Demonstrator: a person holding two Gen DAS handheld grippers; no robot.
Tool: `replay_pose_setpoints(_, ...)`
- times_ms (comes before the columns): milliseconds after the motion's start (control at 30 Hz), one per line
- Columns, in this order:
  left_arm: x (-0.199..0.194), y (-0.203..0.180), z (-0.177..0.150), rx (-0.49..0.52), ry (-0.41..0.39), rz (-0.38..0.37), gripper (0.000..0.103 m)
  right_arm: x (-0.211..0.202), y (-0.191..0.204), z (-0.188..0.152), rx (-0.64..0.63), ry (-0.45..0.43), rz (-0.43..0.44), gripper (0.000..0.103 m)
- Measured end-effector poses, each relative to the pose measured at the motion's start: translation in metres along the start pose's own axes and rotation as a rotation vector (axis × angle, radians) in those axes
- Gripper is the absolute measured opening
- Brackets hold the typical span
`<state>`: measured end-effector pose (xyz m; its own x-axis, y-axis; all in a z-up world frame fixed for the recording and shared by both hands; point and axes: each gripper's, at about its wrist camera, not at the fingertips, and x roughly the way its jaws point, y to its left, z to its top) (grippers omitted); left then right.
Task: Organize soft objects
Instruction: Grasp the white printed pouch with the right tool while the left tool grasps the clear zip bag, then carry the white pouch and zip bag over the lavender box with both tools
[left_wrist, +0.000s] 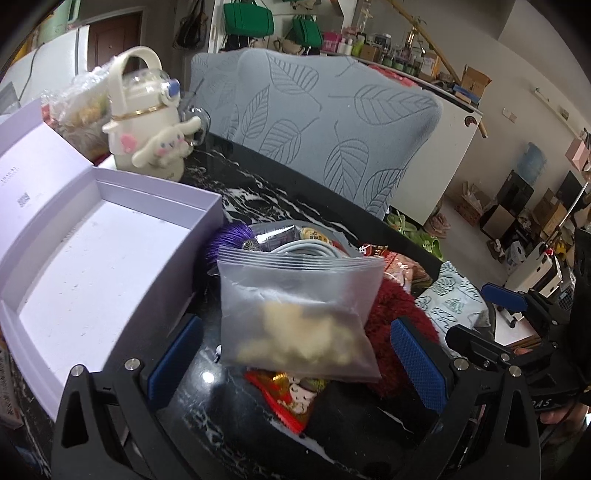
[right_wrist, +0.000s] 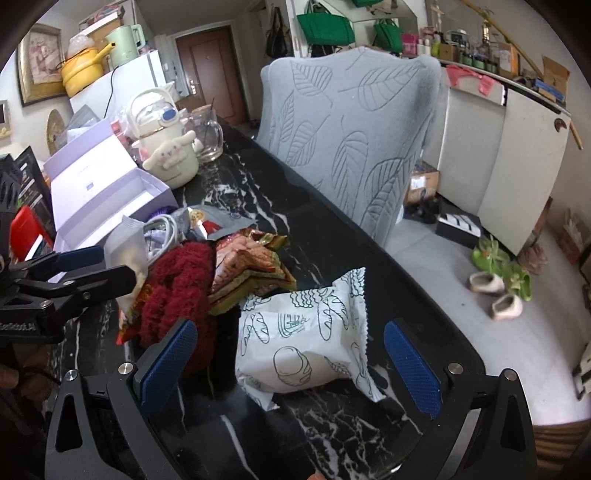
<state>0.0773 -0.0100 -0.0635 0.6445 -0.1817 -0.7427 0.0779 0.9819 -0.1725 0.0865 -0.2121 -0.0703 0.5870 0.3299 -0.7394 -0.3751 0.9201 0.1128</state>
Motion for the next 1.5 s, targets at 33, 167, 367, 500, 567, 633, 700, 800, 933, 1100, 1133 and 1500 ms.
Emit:
replay_pose_setpoints(33, 0.004, 0.001, 0.001, 0.001, 0.007, -0.004, 0.103, 0.002, 0.0, 0.0, -0.003, 0.005, 0.005, 0.103)
replay_pose_setpoints(167, 0.019, 0.003, 0.001, 0.01, 0.038, -0.021, 0.103, 0.016, 0.001, 0.0, -0.02, 0.035, 0.016, 0.103)
replay_pose_setpoints(367, 0.029, 0.008, 0.002, -0.002, 0.046, -0.066, 0.103, 0.029, -0.004, 0.002, -0.022, 0.057, 0.003, 0.103)
replay_pose_setpoints(500, 0.032, 0.007, 0.004, 0.015, 0.029, -0.071, 0.101, 0.037, -0.009, 0.0, -0.008, 0.08, 0.01, 0.103)
replay_pose_setpoints(567, 0.032, 0.006, 0.005, 0.018, 0.022, -0.078, 0.098, 0.04, -0.012, -0.002, 0.015, 0.099, 0.033, 0.097)
replay_pose_setpoints(633, 0.032, 0.007, 0.005, 0.012, 0.016, -0.084, 0.086, 0.04, -0.013, -0.002, 0.019, 0.092, 0.026, 0.09)
replay_pose_setpoints(700, 0.031, 0.008, 0.005, 0.004, 0.01, -0.083, 0.08, 0.039, -0.012, -0.002, 0.016, 0.086, 0.018, 0.079)
replay_pose_setpoints(800, 0.026, 0.009, 0.002, -0.005, -0.001, -0.073, 0.076, 0.038, -0.011, -0.002, 0.02, 0.081, 0.024, 0.072)
replay_pose_setpoints(933, 0.015, 0.008, -0.002, -0.01, -0.017, -0.055, 0.073, 0.033, -0.012, -0.006, 0.031, 0.075, 0.038, 0.067)
replay_pose_setpoints(1100, 0.0, 0.003, -0.005, -0.003, -0.037, -0.028, 0.073, 0.023, -0.012, -0.014, 0.036, 0.067, 0.033, 0.066)
replay_pose_setpoints(1133, -0.001, 0.002, -0.006, -0.001, -0.04, -0.027, 0.073, 0.021, -0.014, -0.016, 0.038, 0.064, 0.034, 0.066)
replay_pose_setpoints(1500, -0.033, -0.014, -0.02, 0.001, -0.069, 0.002, 0.073, -0.008, -0.012, -0.028, 0.052, 0.023, 0.081, 0.066)
